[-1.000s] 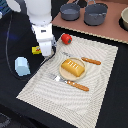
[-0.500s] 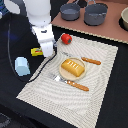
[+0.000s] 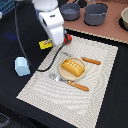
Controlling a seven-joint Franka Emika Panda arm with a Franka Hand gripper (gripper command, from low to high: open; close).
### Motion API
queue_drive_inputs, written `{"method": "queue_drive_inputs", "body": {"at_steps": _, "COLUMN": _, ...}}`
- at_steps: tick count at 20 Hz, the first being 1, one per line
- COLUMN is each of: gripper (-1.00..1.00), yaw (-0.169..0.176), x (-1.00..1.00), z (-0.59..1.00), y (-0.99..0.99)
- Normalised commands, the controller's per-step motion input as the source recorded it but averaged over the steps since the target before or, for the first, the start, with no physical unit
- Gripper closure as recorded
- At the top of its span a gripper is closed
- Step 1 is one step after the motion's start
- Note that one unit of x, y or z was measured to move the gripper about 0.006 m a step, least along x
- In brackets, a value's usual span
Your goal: Interact with the objects in diverse but meaningful ways.
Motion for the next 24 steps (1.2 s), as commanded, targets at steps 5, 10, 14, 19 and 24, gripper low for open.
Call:
{"method": "queue_drive_inputs", "body": {"at_steps": 5, "gripper": 1.0, "yaw": -0.059, "x": 0.68, "z": 0.31, "y": -0.63}}
{"method": "queue_drive_inputs", "body": {"at_steps": 10, "gripper": 1.0, "yaw": -0.022, "x": 0.64, "z": 0.33, "y": -0.73}}
{"method": "queue_drive_inputs", "body": {"at_steps": 14, "gripper": 1.0, "yaw": -0.056, "x": 0.26, "z": 0.44, "y": -0.73}}
{"method": "queue_drive_inputs", "body": {"at_steps": 19, "gripper": 1.0, "yaw": -0.01, "x": 0.42, "z": 0.18, "y": -0.87}}
{"method": "queue_drive_inputs", "body": {"at_steps": 24, "gripper": 1.0, "yaw": -0.01, "x": 0.5, "z": -0.04, "y": -0.85}}
